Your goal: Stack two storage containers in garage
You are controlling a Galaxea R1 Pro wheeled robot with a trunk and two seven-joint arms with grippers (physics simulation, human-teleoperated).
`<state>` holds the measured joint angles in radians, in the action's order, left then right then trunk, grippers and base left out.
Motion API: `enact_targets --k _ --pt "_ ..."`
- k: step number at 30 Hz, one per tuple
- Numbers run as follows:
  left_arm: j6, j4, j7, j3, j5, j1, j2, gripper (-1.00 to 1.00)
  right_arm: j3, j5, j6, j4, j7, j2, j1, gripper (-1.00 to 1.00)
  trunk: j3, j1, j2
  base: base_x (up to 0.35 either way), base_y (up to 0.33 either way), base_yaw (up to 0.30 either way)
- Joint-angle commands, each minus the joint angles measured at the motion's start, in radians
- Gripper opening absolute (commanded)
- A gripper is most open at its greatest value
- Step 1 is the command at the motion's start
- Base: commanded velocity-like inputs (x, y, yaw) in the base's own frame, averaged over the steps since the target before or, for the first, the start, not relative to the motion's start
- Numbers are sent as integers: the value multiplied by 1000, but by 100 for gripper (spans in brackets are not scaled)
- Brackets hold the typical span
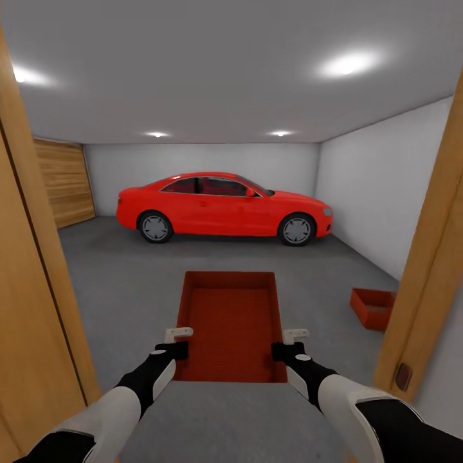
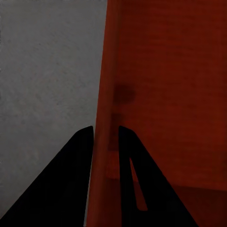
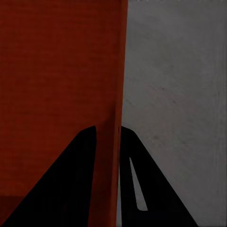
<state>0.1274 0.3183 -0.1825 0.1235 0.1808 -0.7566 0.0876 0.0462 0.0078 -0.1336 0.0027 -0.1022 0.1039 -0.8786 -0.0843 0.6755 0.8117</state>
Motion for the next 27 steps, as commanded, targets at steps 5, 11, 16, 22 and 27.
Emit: enact_targets --k 5,11,16,22,27 --pt "-45 5 -69 -25 -14 -1 -2 -100 -25 -14 -5 3 -24 -41 0 -100 -2 1 1 200 155 -46" --pt "-45 7 -69 -25 -14 -1 -2 -100 -25 -14 -6 3 -39 -40 -1 -100 -2 1 1 25 16 -222" --pt "-45 6 -69 -25 -14 -1 -2 -100 -25 -14 -6 3 -40 -39 -1 -100 -2 1 1 2 1 -154" --pt "-45 7 -69 -25 -14 -1 -2 -100 -25 -13 -5 3 -40 -39 0 -100 -2 1 1 0 0 -27" --pt "-45 6 -69 -25 -14 -1 -2 -100 -25 -13 -5 3 -40 -39 -1 -100 -2 1 1 16 0 -3"
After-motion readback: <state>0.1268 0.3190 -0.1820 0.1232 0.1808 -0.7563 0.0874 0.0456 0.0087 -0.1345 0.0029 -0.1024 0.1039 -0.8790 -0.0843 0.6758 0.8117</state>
